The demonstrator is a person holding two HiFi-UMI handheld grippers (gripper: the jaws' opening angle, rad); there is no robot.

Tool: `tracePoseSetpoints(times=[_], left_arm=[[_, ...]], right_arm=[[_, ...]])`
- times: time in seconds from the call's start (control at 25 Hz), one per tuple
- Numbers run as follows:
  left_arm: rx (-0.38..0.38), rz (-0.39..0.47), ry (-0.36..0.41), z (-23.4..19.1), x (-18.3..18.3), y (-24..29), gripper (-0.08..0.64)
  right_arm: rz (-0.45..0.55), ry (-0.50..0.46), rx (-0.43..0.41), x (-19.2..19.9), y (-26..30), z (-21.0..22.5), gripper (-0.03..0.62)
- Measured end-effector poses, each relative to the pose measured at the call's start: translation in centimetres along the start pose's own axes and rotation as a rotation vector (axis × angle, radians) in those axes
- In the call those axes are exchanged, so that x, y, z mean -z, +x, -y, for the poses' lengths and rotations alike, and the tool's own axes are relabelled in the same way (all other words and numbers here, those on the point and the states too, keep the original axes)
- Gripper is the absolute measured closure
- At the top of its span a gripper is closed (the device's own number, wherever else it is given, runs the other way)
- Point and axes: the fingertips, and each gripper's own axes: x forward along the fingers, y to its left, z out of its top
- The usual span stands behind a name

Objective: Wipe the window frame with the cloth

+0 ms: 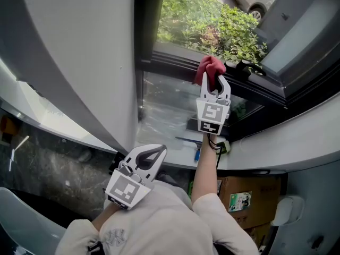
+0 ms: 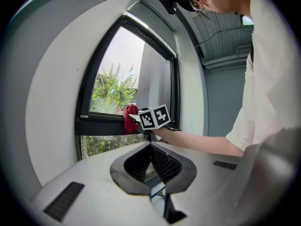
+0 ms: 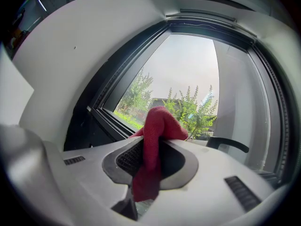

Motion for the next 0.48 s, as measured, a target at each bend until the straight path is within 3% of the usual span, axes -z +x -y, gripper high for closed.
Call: tracePoseSetpoints(times=[0.48], left_arm=[[-0.024, 0.008, 0.003, -0.4, -0.2, -0.1, 0.552]], right_arm=[[-0.004, 0.014, 0.02, 0.6, -0.4, 1.2, 0.506]])
